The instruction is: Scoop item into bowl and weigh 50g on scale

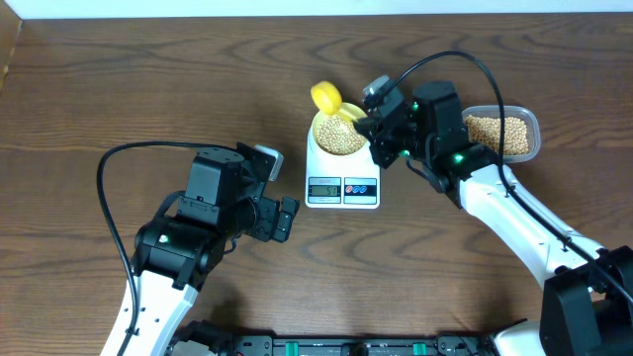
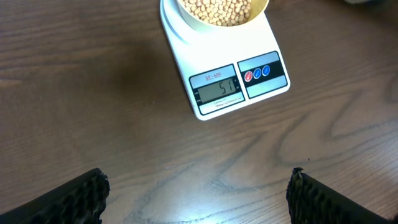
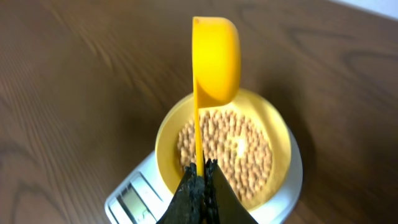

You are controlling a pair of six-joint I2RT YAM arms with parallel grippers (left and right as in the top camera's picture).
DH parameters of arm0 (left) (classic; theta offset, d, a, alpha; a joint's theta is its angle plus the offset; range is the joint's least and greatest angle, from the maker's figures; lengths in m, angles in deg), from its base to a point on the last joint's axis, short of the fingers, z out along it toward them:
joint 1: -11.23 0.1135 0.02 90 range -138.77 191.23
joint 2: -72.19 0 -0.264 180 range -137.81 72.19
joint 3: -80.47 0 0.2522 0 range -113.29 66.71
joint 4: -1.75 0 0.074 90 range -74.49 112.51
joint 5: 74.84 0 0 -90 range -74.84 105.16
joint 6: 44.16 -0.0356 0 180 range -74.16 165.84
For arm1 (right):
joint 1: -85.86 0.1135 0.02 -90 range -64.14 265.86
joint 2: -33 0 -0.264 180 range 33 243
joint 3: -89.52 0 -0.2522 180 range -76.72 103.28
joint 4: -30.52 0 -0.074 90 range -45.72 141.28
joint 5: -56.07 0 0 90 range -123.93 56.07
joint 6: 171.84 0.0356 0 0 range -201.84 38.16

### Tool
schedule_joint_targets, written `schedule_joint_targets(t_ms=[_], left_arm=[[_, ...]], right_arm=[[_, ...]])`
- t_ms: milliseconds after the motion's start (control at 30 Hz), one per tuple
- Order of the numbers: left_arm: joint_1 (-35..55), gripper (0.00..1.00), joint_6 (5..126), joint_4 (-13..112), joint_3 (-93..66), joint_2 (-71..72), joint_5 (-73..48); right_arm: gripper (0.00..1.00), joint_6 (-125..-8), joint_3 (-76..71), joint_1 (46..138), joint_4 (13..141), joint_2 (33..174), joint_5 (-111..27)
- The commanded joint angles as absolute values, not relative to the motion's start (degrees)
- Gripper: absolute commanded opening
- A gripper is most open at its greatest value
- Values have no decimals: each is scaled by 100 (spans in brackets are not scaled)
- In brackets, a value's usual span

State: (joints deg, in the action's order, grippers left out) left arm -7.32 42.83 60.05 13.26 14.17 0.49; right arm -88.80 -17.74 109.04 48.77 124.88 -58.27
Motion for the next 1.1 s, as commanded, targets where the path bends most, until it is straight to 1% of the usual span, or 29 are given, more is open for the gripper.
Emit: schedule_joint_targets(t_ms=[0, 133, 333, 1067], left_arm=[[-745, 94, 4272, 5996, 1326, 1422, 110], [-745, 94, 4272, 5996, 1326, 1422, 110], [-745, 93, 4272, 5996, 1326, 1422, 110], [-745, 94, 4272, 5996, 1326, 1422, 110]], right_arm=[[1, -9479, -1721, 10998, 5155, 12464, -5424], [1, -9498, -1721, 11024, 5275, 12464, -5217], [1, -10082, -1721, 11044, 5697, 12481, -5221], [1, -10639, -1728, 11147, 5686, 12656, -4548]])
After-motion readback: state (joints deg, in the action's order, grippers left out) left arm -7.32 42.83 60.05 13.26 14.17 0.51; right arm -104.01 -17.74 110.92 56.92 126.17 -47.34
